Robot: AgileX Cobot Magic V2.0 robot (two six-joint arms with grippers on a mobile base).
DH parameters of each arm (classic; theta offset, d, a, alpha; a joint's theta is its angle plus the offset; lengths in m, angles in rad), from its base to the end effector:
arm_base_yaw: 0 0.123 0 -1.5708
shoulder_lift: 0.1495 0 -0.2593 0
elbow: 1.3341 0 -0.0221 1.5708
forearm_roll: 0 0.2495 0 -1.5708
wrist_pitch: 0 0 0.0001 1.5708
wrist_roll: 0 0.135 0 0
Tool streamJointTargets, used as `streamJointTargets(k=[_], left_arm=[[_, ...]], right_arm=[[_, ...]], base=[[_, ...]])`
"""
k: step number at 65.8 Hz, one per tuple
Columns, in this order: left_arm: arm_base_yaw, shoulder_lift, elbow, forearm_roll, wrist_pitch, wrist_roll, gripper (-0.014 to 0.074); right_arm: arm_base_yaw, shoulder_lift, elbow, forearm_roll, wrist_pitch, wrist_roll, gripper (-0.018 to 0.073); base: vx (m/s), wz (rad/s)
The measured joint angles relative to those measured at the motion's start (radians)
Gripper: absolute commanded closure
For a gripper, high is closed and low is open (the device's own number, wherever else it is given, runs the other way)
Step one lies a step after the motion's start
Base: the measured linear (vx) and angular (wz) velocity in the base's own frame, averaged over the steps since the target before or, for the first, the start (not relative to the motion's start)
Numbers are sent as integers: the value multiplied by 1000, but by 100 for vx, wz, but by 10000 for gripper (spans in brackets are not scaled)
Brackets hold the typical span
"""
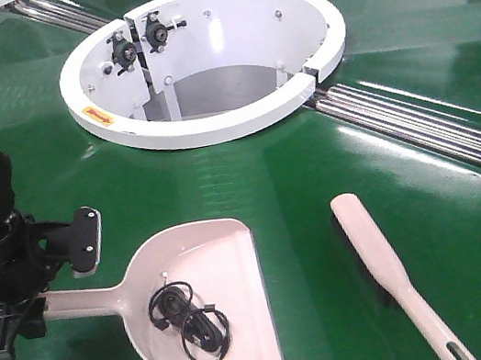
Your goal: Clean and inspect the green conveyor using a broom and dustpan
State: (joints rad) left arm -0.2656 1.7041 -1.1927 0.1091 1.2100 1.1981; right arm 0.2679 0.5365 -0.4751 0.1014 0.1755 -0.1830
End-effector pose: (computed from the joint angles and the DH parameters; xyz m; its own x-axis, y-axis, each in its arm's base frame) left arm 0.2936 -0.0656 0.1554 -0.0634 0.9912 0.1162 0.9975 0.0667 -0.0247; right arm 0.1746 0.0504 0.2957 -0.1191 -0.1188 -0.9857 -0.2924 0.9530 -0.0795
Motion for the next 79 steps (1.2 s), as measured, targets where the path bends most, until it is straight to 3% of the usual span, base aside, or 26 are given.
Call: streamJointTargets(k=[15,38,46,71,79], left_arm=[[0,0,0,1,0,0,512],[-2,0,0,-5,0,2,70],[-4,0,0,-5,0,-34,-26],[-4,-107,0,13,-2,-176,-8],[-4,-213,0,28,-55,-274,12]], right_arm=[[0,0,0,0,0,0,569],[0,0,0,0,0,0,569],[0,0,0,0,0,0,569],[0,0,0,0,0,0,569],[0,0,0,0,0,0,569]], base=[[0,0],[0,0],[0,0],[0,0],[0,0]])
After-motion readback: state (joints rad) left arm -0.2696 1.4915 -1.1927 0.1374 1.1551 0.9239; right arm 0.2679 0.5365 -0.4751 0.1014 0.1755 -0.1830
